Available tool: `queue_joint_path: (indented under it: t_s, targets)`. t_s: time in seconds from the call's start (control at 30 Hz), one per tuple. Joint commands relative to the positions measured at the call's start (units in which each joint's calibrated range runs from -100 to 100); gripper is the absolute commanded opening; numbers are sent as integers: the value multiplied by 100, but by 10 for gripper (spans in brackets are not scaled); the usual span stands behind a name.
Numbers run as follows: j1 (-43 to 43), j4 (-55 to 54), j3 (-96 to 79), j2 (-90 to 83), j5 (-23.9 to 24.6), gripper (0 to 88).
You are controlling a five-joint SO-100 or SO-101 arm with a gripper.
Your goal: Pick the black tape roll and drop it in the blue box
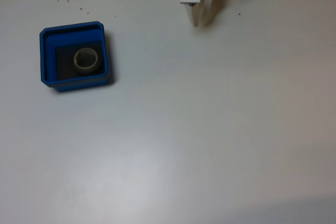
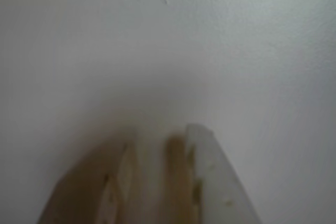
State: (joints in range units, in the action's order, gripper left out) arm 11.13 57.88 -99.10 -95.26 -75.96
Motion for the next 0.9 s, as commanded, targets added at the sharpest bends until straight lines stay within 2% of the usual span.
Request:
queue_joint_path:
  t_s: [0.0, 0.17, 0.23, 0.4, 0.6, 0.73, 0.87]
  targets:
    - [-4, -70, -81, -357, -47, 14]
    - [-53, -79, -81, -365, -56, 14]
    - [-249, -79, -81, -382, -223, 14]
    - [-679, -367, -90, -399, -1274, 14]
    - [-669, -1943, -90, -399, -2211, 14]
    - [-659, -2711, -90, -399, -2360, 14]
    - [-659, -2909, -90, -399, -2351, 14]
